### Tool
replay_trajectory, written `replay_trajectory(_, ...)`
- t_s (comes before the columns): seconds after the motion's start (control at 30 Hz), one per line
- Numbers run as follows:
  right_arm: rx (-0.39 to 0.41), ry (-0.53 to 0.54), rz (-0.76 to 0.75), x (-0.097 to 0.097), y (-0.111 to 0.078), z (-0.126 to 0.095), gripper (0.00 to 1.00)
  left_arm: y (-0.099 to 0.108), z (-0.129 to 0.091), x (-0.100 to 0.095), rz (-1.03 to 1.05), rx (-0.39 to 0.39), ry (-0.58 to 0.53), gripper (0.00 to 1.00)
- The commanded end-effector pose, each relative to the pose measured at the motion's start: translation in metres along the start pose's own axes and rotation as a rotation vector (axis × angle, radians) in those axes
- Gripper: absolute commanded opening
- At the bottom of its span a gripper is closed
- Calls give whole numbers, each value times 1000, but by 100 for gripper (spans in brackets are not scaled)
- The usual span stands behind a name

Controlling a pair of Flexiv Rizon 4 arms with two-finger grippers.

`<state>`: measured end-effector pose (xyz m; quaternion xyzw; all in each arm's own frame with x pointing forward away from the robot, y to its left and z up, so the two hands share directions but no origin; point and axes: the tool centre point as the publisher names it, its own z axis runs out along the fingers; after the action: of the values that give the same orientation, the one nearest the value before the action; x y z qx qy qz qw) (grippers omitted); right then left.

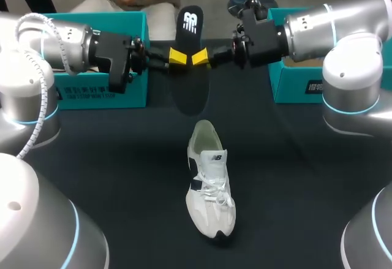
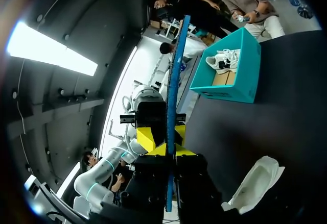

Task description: Take the shoe out of the shoebox, open the shoe tongue, remove and reinsert the insole, then place the shoe into the shoebox

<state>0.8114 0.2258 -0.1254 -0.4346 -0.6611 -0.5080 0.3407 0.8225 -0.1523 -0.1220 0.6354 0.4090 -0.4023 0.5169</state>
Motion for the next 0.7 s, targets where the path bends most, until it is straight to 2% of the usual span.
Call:
replay_trajectory(0.03, -1, -19, -5, -4, 1, -5, 0, -1, -12, -2, -58, 37, -6, 100)
replay_trajectory(0.23, -19, -50, -2, -17, 2, -15, 0, -16, -31, -3, -193, 99, 60, 100)
replay_trajectory(0.3, -18, -61, -4, -20, 2, -18, 0, -22, -38, -3, -253, 148, 59, 100)
replay_trajectory(0.37, -20, -63, -3, -22, 0, -20, 0, -28, -47, -3, -265, 152, 127, 100)
replay_trajectory(0.43, -21, -66, -4, -23, 0, -21, 0, -34, -55, -3, -286, 196, 137, 100)
replay_trajectory(0.47, -21, -67, -5, -23, -1, -21, 0, -36, -58, -4, -281, 198, 163, 100)
replay_trajectory(0.7, -28, -73, -3, -25, -5, -22, 0, -36, -58, -4, -281, 198, 163, 100)
